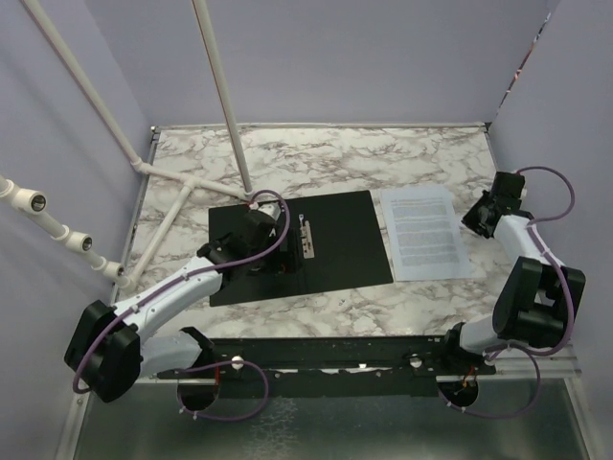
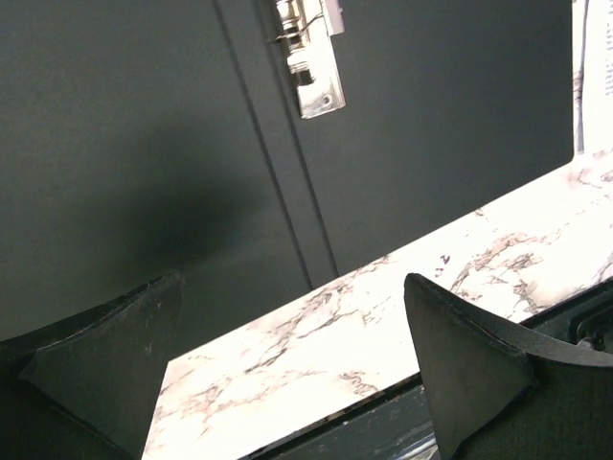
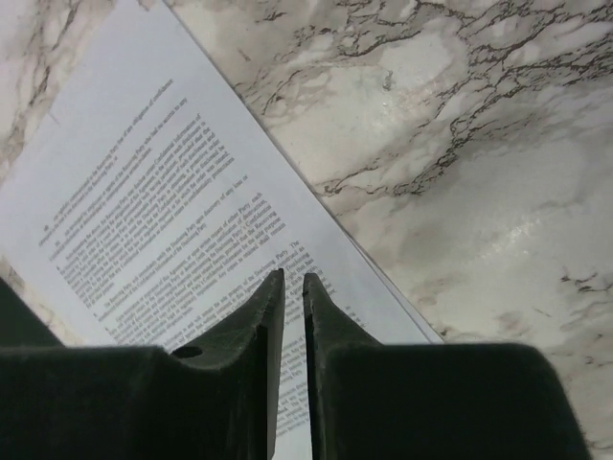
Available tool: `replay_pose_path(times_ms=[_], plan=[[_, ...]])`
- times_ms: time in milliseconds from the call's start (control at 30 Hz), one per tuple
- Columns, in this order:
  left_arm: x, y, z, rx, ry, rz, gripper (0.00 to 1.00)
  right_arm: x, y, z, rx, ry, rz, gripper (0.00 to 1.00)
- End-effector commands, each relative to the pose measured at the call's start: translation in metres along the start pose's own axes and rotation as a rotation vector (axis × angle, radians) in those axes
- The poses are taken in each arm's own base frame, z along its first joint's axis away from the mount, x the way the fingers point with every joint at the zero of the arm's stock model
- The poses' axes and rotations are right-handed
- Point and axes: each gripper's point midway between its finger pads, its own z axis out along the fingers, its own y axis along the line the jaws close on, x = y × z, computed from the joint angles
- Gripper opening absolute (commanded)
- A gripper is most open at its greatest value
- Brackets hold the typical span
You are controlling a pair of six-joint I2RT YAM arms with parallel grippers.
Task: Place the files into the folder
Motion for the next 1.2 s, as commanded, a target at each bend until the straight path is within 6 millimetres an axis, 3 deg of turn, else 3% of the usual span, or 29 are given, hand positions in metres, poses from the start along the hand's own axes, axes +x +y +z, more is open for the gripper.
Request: replay_pose_path(times_ms=[0,67,300,533,767,1167], plan=[[-0.020,-0.035,0.008,0.081,0.003,0.009,0.99,0.012,-0.004,-0.010,0.017,0.020,0.006,0.29],[-0.027,-0.053,0.015,0.107,0.010,0.017,0.99,0.008,-0.009,-0.008,0.049,0.003,0.010,0.42],[-0.052,-0.108,0.040,0.201,0.019,0.009,0.99,-0.009,-0.017,0.008,0.129,-0.044,0.048,0.67],[-0.054,-0.164,0.079,0.291,0.084,0.037,0.99,0.001,-0.014,0.031,0.119,0.004,0.048,0.80],[-0.042,-0.202,0.129,0.343,0.172,0.042,0.99,0.017,-0.005,0.039,0.050,0.051,0.063,0.81],[-0.026,-0.251,0.198,0.428,0.272,0.025,0.99,0.042,0.007,0.033,-0.040,0.109,0.123,0.75]])
